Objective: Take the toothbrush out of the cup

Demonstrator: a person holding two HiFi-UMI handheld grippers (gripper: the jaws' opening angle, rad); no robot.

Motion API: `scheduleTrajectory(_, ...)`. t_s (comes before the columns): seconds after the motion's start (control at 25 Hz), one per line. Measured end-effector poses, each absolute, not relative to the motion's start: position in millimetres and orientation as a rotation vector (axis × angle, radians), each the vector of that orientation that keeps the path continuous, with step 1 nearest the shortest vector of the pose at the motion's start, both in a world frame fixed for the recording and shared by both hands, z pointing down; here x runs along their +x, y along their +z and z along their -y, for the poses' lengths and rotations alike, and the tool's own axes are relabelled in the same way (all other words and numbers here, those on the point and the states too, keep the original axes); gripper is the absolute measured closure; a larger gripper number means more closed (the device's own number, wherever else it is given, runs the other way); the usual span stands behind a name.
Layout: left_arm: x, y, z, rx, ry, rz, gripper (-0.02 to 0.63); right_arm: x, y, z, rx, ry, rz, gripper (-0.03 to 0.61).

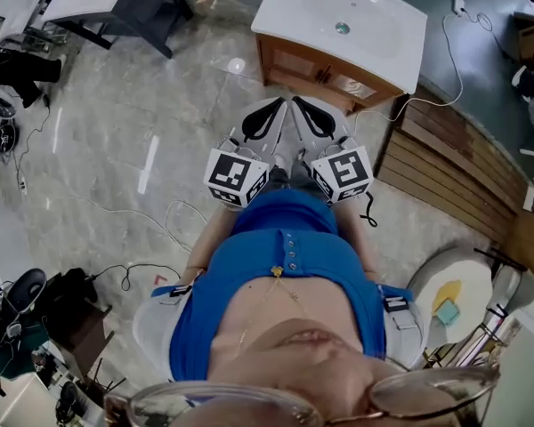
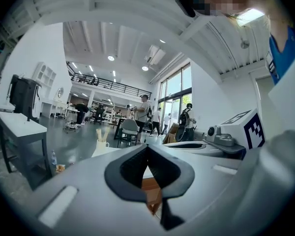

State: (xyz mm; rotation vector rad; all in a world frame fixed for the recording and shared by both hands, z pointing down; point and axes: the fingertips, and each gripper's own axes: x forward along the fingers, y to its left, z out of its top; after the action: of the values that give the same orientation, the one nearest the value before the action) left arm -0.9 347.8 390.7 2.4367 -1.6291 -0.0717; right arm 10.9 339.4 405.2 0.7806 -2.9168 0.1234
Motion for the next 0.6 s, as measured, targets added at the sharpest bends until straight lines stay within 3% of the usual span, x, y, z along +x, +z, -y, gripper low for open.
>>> scheduleTrajectory(0.6,-31,400,-307,2.356,-0.091,1.681,0.612,-23,414,-292,0.684,0.134,2.911,0.577)
